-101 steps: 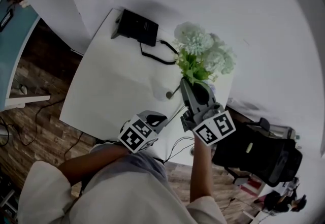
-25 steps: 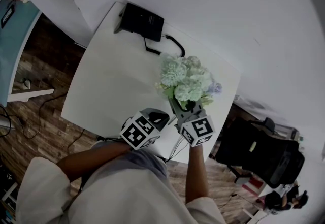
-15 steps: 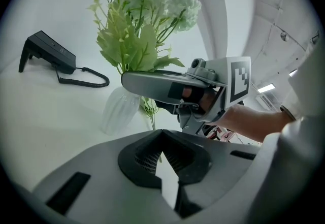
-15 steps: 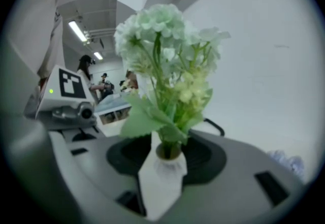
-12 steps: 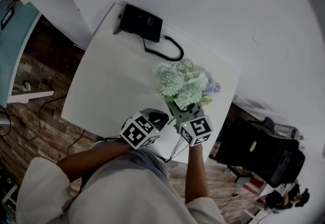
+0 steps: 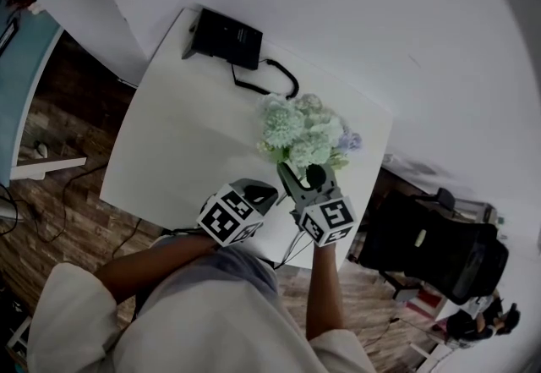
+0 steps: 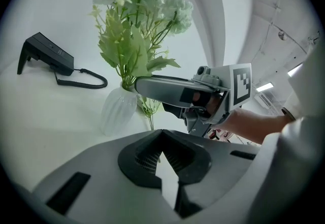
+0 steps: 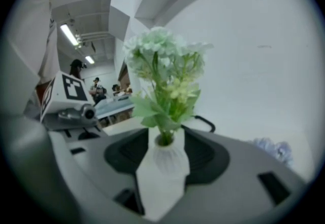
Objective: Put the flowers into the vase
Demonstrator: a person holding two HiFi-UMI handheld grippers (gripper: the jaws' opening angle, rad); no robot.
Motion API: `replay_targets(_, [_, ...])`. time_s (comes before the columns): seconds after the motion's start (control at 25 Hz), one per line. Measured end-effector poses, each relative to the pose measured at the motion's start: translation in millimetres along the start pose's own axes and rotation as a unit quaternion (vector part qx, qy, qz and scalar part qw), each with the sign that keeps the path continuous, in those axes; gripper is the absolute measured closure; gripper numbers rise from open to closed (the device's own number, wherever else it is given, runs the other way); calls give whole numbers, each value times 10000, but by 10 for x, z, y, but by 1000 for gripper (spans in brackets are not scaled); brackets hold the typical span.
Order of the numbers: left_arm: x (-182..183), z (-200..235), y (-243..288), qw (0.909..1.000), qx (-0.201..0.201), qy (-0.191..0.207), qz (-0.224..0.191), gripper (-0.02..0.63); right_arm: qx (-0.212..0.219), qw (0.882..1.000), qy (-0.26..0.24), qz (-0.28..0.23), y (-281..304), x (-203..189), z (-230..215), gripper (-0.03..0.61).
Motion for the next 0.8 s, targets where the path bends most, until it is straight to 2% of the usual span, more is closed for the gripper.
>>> replay_targets(0.28, [35, -31, -16, 9999, -36, 37, -106, 591, -228, 9990, 342, -163, -198, -18, -11, 362])
replay_targets(0.56, [74, -65, -72, 9996, -44, 105, -270, 591, -385, 9983, 389, -199, -381, -70, 93, 367])
replay_targets(0.8, [117, -122, -123, 9986, -59, 239, -475, 591, -621, 9962, 446, -421, -590, -48, 205, 436])
Point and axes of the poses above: the fingertips, and each gripper's own axes: y forward along the fingers, z to its left, x out of its top, the point moved 8 cm from there along -y, backward along the fingers, and after that the axes turned 2 degrees about -y, right-handed, at the moved point
